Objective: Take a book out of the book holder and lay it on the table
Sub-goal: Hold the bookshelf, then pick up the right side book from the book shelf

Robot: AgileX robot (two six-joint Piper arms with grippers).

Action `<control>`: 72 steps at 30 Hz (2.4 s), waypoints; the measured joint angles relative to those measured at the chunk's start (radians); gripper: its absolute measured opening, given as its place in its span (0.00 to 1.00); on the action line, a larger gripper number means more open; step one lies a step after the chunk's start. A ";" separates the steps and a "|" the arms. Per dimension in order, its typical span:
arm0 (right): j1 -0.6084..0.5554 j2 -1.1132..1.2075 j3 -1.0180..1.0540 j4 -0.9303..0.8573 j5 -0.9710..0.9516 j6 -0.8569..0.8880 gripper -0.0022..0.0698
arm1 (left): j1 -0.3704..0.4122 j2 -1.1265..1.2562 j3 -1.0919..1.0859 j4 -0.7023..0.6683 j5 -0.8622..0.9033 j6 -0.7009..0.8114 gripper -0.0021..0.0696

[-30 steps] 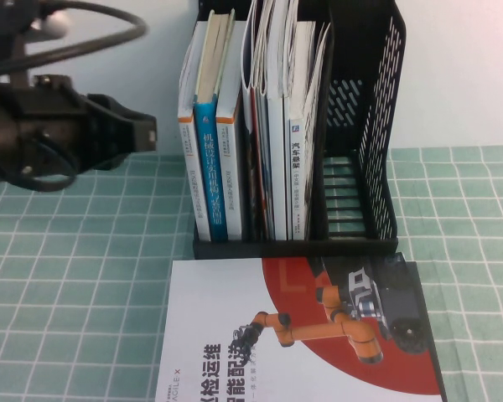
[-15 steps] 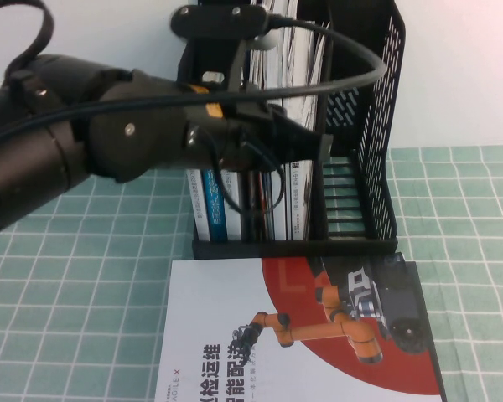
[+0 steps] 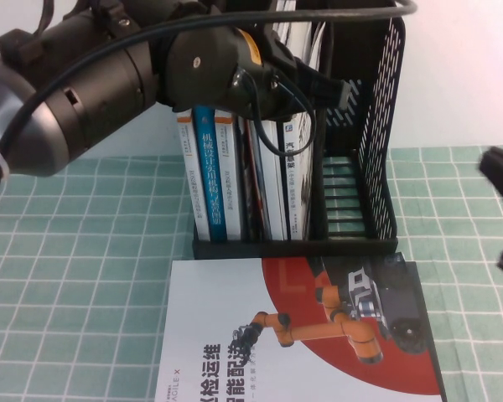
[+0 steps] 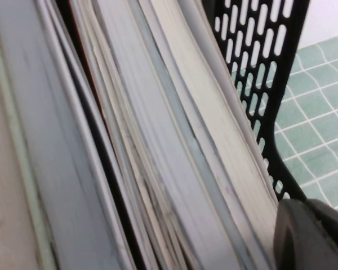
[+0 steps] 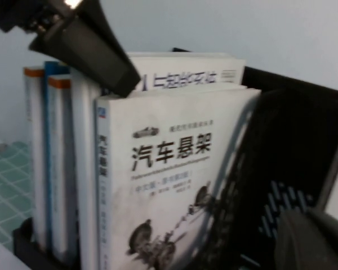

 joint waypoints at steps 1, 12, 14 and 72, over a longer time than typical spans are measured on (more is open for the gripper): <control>0.032 0.011 -0.015 -0.002 0.017 -0.002 0.03 | 0.000 0.000 0.000 0.014 0.005 -0.015 0.03; 0.364 0.220 -0.252 0.123 0.260 -0.085 0.17 | 0.000 0.000 -0.004 0.042 0.020 -0.089 0.03; 0.391 0.270 -0.296 0.154 0.262 -0.087 0.25 | 0.000 0.000 -0.004 0.042 0.019 -0.090 0.03; 0.591 0.544 -0.448 0.752 0.056 -0.481 0.51 | -0.010 -0.031 -0.008 0.183 0.115 -0.252 0.03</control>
